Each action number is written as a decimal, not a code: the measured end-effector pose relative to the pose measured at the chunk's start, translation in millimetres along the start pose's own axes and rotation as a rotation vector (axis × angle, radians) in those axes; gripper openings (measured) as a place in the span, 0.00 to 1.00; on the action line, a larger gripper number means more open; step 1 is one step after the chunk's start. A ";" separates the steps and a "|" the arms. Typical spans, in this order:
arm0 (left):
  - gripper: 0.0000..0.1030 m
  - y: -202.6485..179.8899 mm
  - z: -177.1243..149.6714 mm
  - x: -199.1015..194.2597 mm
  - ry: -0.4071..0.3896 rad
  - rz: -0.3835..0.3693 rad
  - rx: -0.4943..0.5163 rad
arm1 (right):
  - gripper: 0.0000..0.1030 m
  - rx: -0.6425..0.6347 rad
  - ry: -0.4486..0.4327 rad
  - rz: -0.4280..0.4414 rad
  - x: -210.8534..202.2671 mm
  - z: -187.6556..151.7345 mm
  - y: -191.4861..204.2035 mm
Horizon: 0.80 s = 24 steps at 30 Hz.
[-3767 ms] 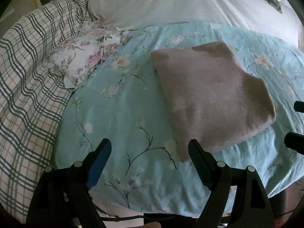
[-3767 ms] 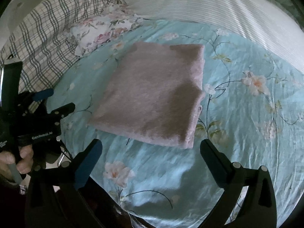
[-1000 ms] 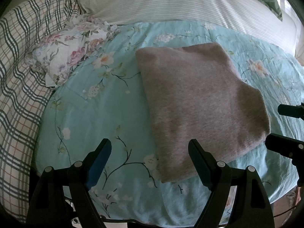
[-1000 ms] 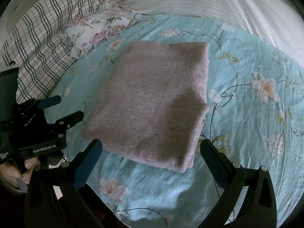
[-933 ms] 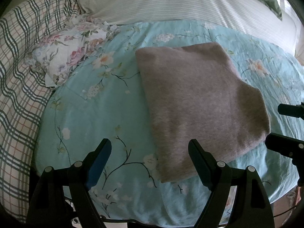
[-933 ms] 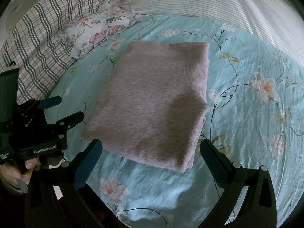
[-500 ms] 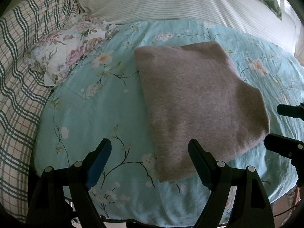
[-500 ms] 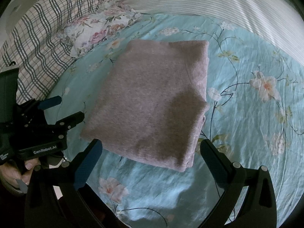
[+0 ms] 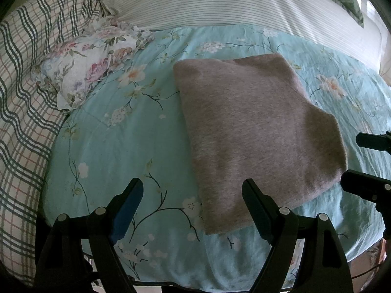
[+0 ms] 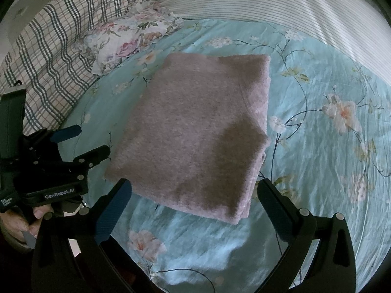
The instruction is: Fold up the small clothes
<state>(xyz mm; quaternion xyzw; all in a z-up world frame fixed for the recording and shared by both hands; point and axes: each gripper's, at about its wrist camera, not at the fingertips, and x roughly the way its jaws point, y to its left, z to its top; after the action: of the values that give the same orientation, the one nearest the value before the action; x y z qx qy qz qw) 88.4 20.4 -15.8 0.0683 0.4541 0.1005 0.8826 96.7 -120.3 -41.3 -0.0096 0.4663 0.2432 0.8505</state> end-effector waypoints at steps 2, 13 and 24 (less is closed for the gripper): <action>0.81 0.0 0.0 0.0 0.000 0.000 0.000 | 1.00 -0.002 0.000 0.000 0.3 0.9 0.5; 0.81 -0.6 -0.1 -0.2 0.000 0.000 -0.002 | 1.00 -0.001 0.002 0.000 0.9 1.1 0.7; 0.81 -0.4 -0.1 1.0 0.001 -0.003 0.000 | 1.00 -0.005 0.005 0.004 3.0 3.8 -1.3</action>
<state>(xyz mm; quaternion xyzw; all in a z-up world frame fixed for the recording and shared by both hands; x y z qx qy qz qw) 89.0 20.3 -16.7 0.0674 0.4546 0.0992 0.8826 101.6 -119.3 -41.8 -0.0113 0.4677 0.2461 0.8489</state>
